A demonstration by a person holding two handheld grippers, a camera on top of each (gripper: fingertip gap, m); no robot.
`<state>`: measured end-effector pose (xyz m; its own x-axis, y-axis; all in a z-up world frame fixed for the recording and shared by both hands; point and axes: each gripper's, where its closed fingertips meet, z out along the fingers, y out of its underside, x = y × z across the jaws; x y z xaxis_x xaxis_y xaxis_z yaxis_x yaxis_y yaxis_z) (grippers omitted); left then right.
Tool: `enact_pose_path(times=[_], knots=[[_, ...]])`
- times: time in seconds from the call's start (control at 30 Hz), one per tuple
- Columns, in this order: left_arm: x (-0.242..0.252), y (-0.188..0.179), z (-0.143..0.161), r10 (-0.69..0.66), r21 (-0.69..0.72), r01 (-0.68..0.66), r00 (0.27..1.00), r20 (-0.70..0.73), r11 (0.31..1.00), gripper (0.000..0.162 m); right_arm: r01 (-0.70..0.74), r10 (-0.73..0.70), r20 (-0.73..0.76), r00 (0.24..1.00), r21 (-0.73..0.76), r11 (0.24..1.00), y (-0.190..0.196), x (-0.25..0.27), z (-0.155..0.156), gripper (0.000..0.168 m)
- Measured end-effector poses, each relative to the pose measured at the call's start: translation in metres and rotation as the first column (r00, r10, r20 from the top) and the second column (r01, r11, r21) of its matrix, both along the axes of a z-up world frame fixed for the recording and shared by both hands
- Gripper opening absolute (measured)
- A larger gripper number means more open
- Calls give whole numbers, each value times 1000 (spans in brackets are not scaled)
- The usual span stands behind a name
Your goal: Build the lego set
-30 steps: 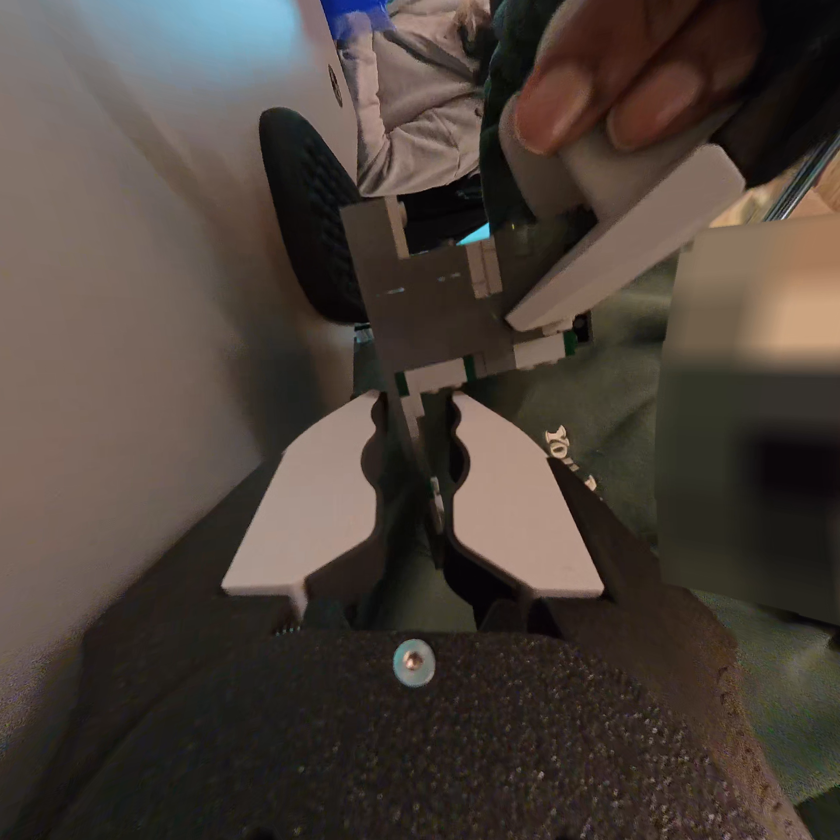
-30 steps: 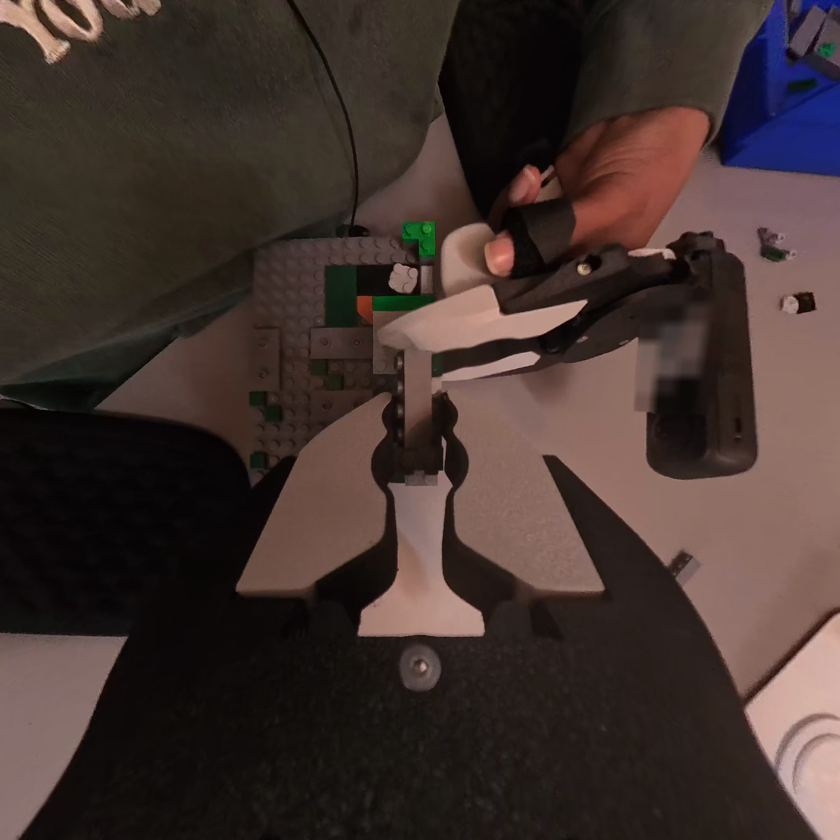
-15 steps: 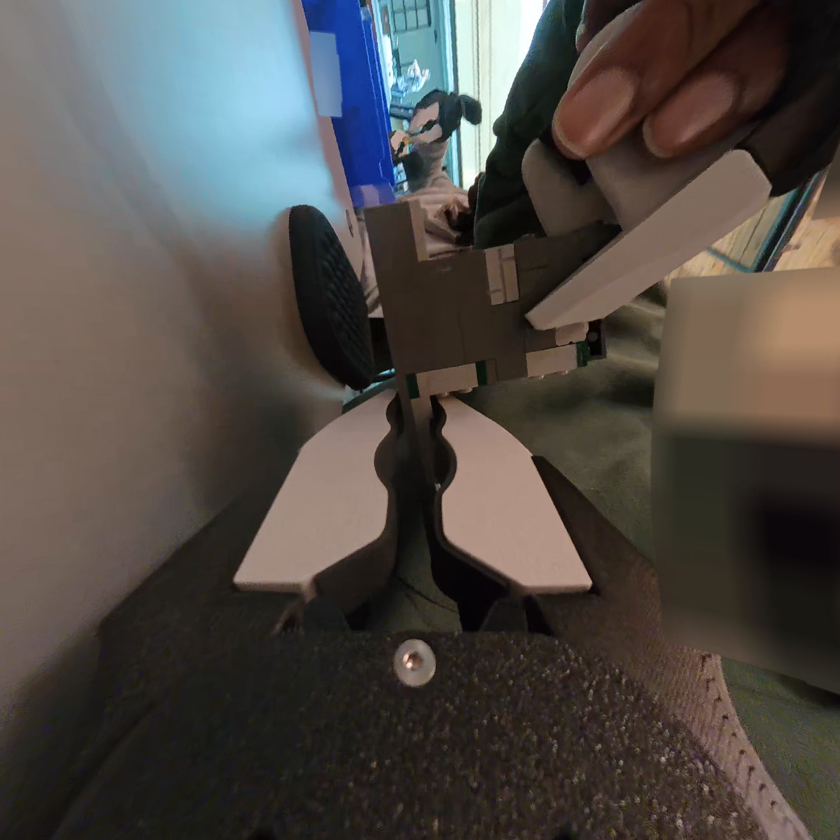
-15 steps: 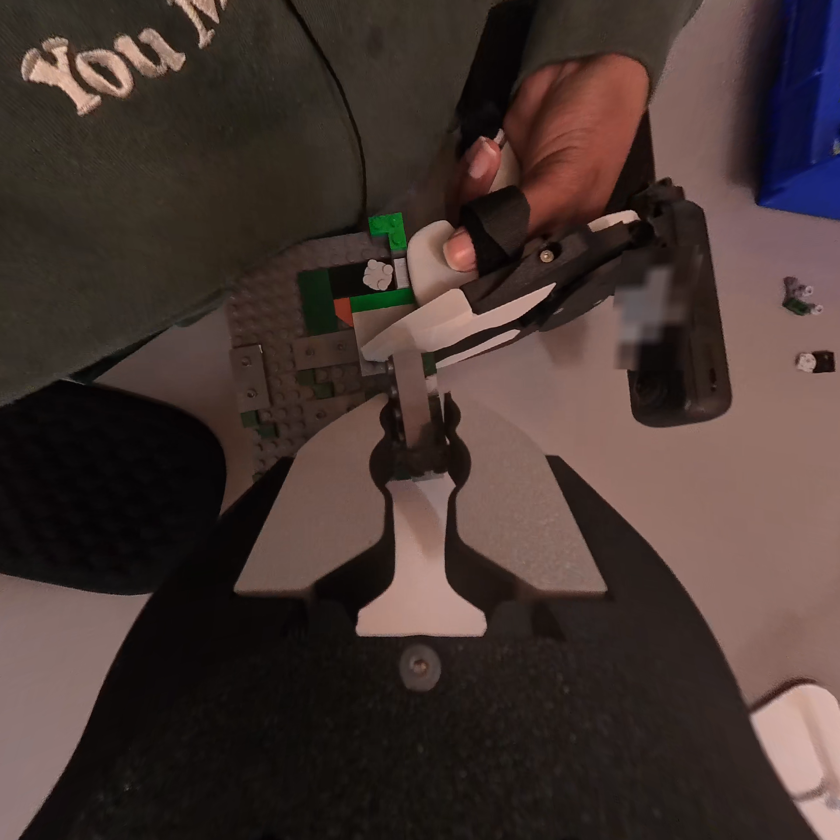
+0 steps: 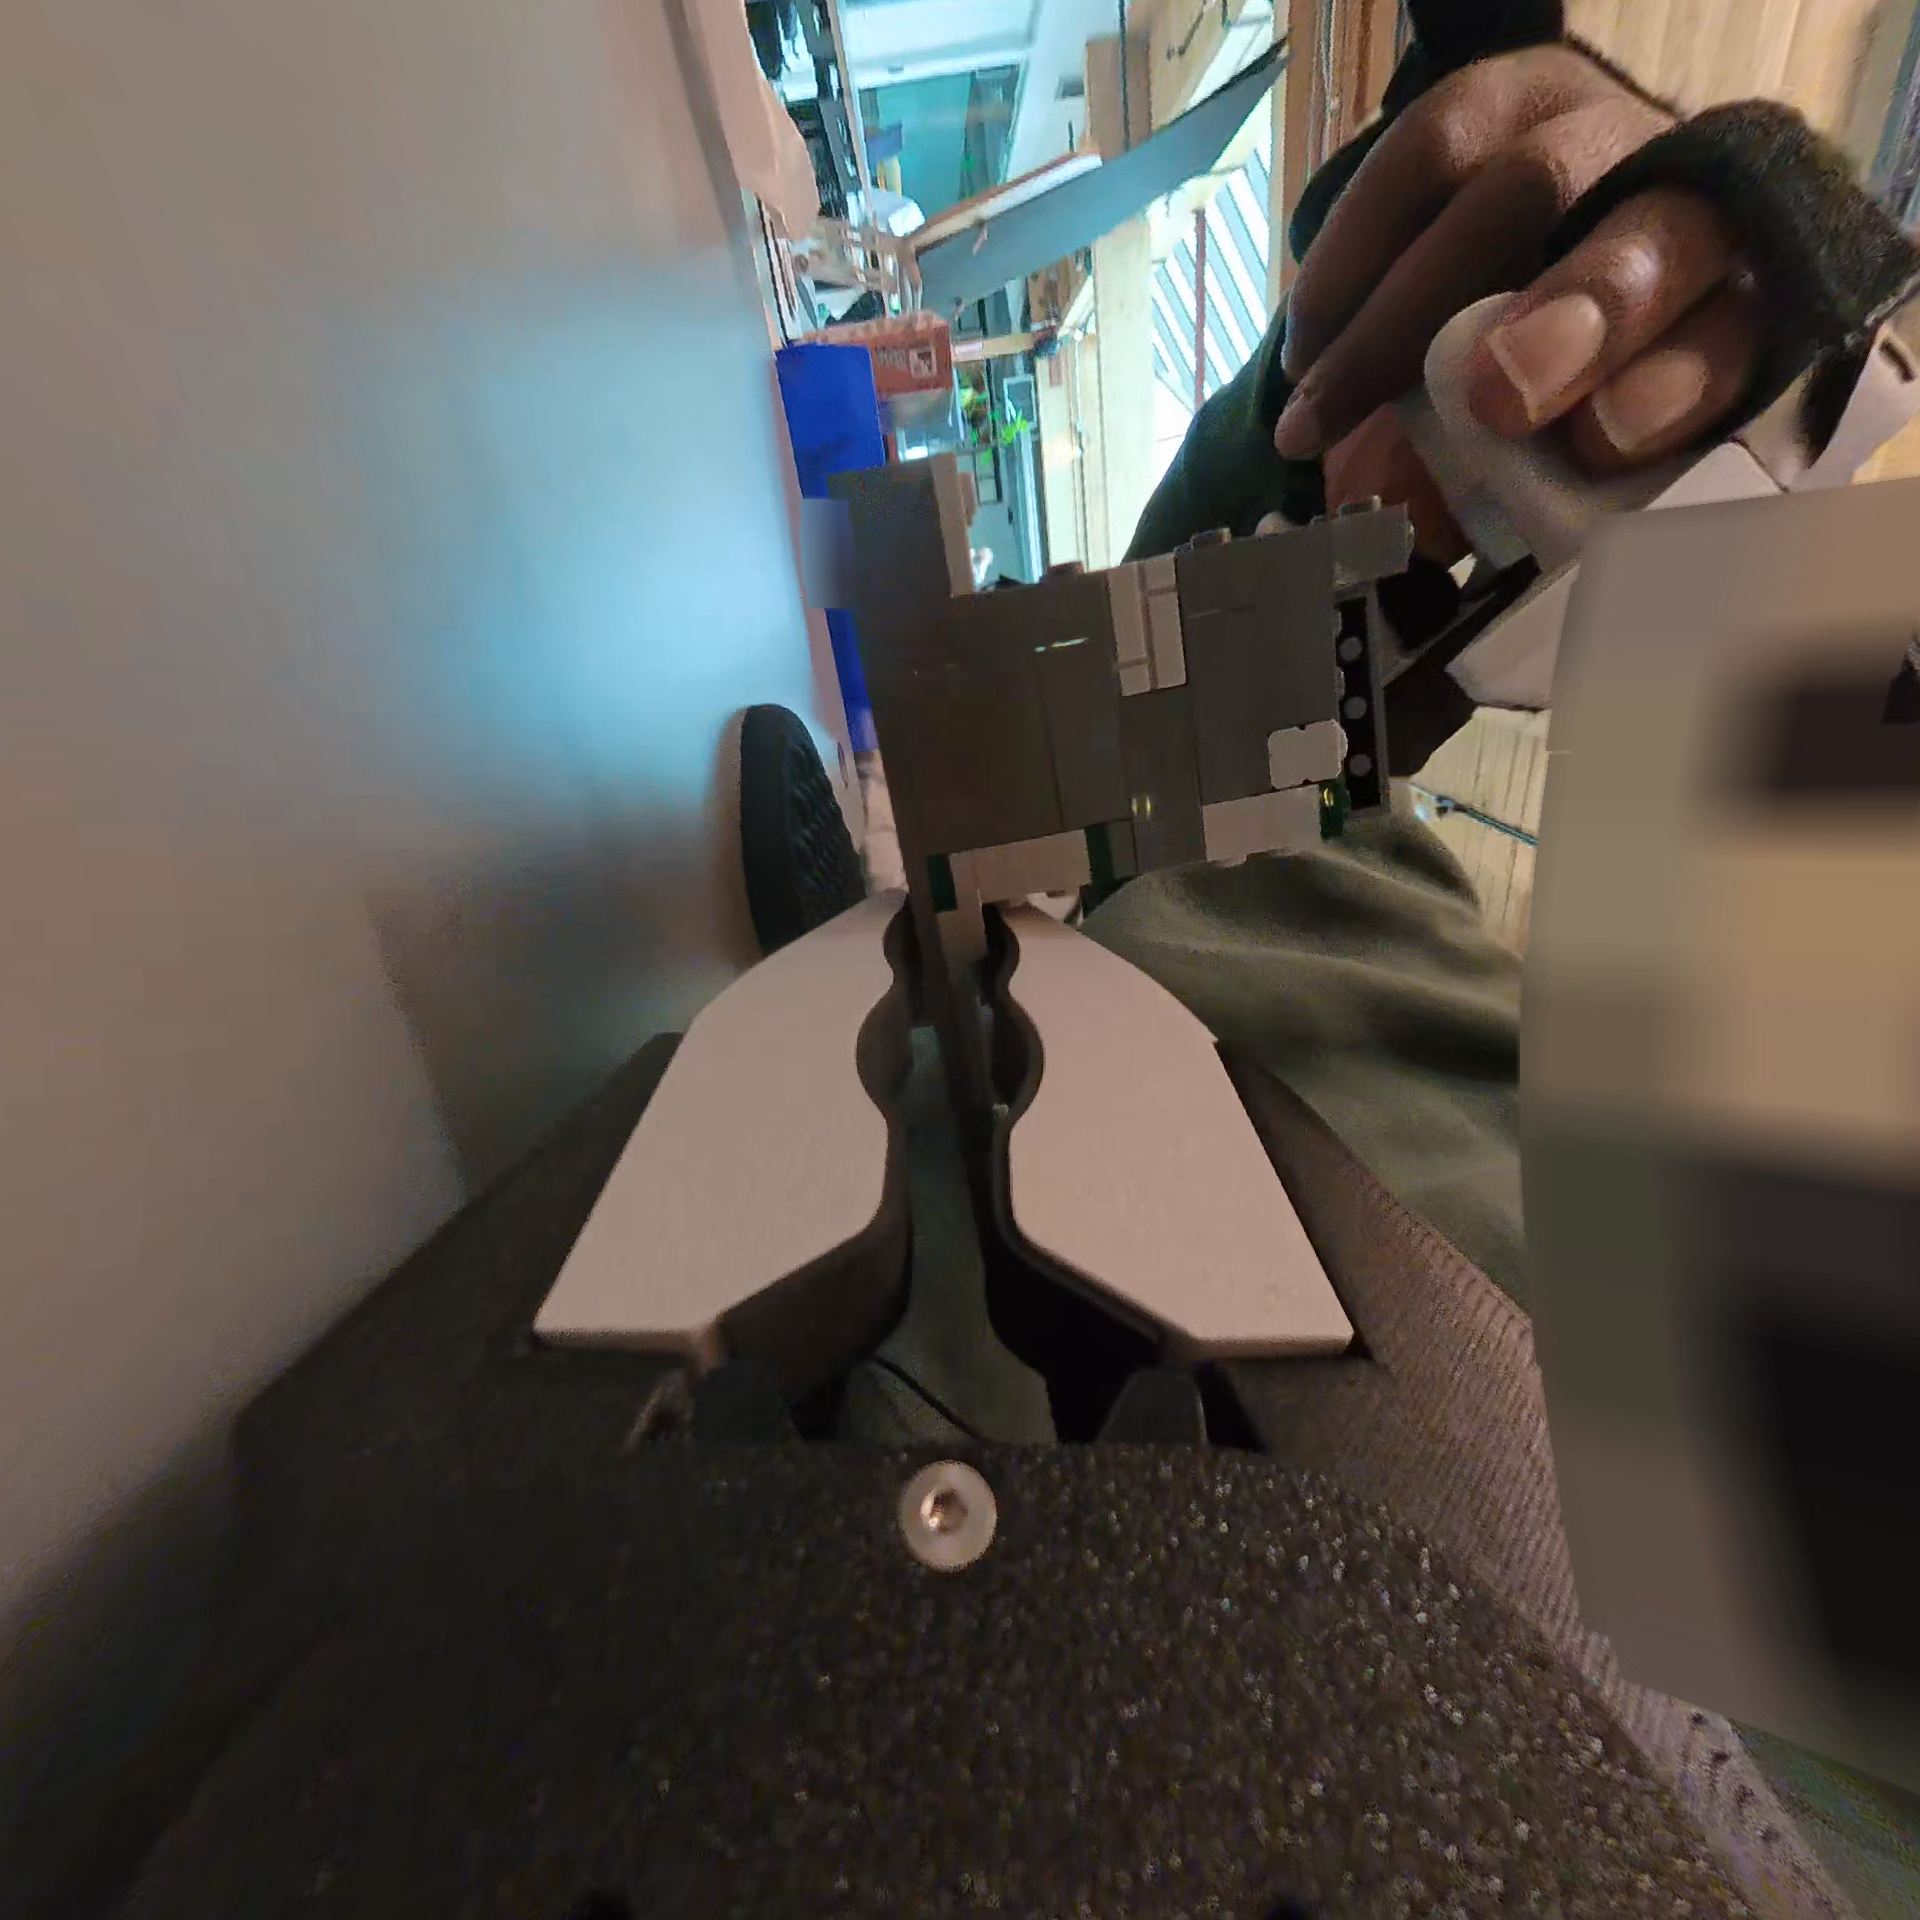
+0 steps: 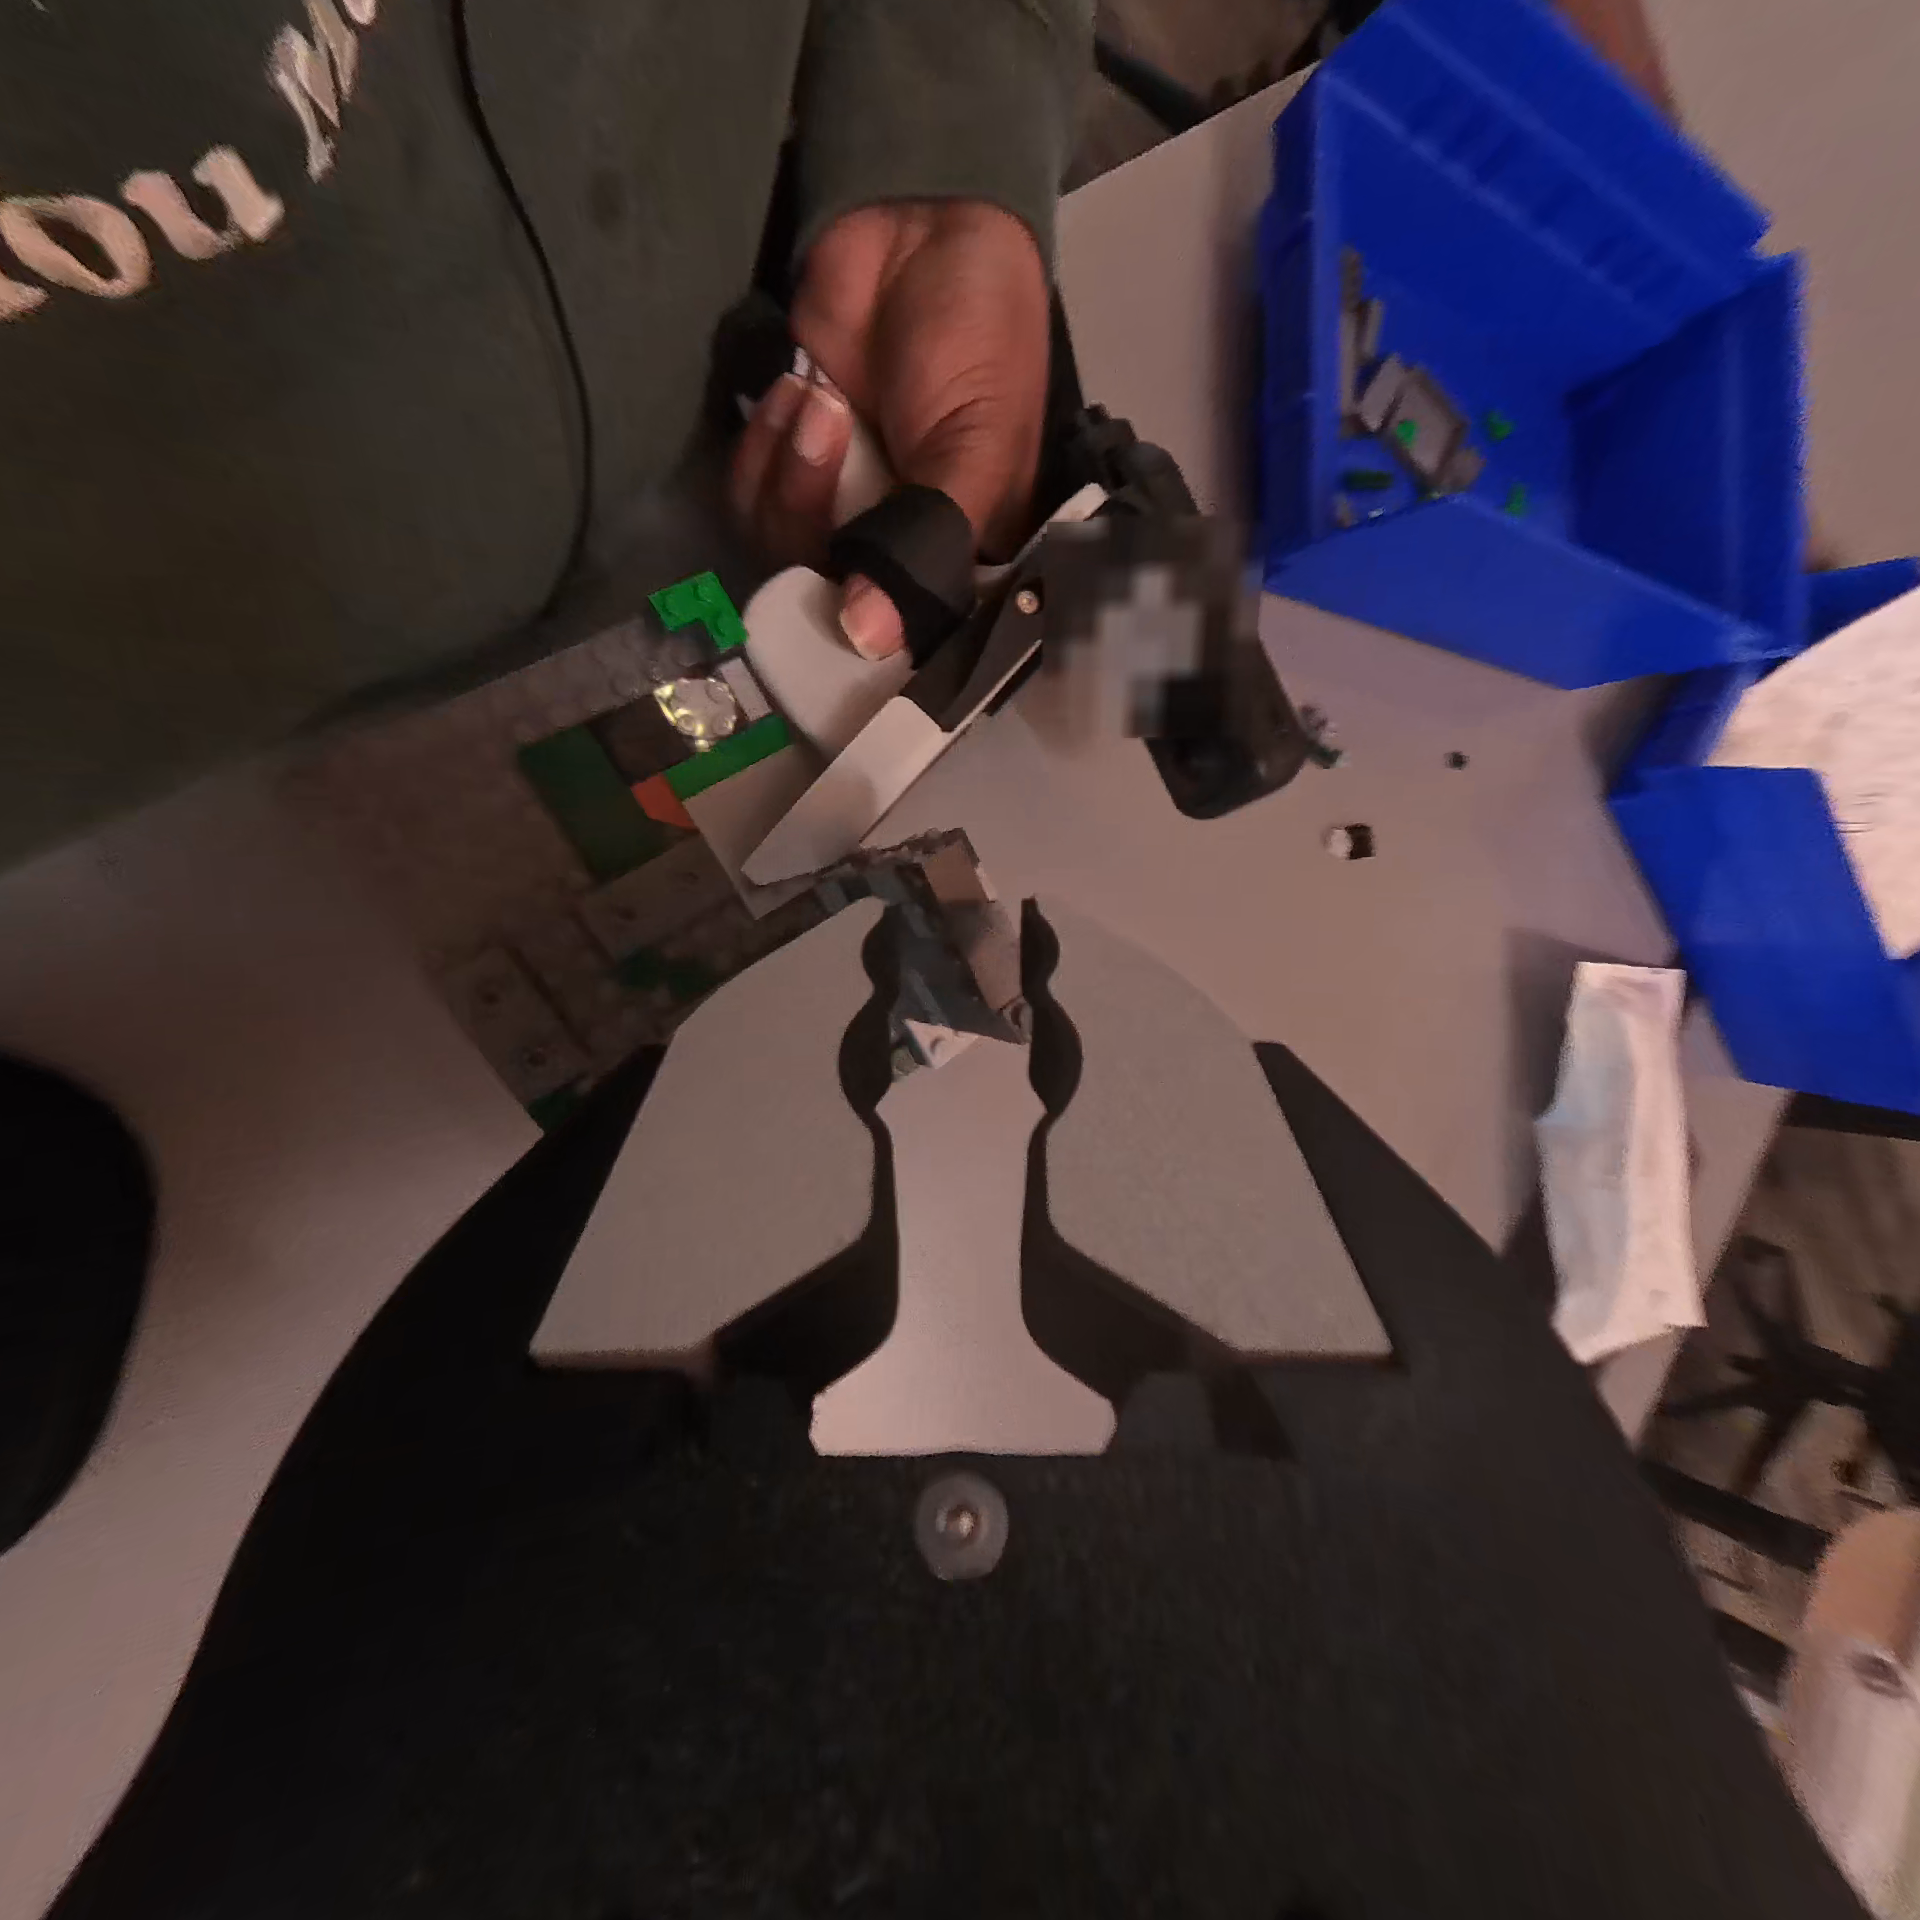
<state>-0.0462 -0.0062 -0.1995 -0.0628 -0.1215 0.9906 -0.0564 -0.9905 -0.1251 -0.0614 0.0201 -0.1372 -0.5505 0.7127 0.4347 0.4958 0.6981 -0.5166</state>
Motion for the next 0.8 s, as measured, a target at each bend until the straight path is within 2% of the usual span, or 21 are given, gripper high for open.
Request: enact_pose_path(times=[0.1,0.37,0.5,0.67,0.8], knots=[[-4,1,0,32,-8,-32,999,0,999,10,-12,17,-39,999,115,993,3,-4,-3,21],[-5,-4,-5,35,30,-34,999,-38,999,10,-71,78,-27,997,206,976,0,-10,-8,10],[-3,-5,-12,-19,97,31,993,-115,995,11,-91,86,39,996,167,982,-5,-5,-12,9],[2,-6,-16,-163,154,195,966,-201,969,11,-99,83,209,974,63,993,-11,9,-13,8],[6,-2,-19,-266,192,324,924,-274,926,10,-27,32,357,933,-19,999,-12,21,-15,8]])
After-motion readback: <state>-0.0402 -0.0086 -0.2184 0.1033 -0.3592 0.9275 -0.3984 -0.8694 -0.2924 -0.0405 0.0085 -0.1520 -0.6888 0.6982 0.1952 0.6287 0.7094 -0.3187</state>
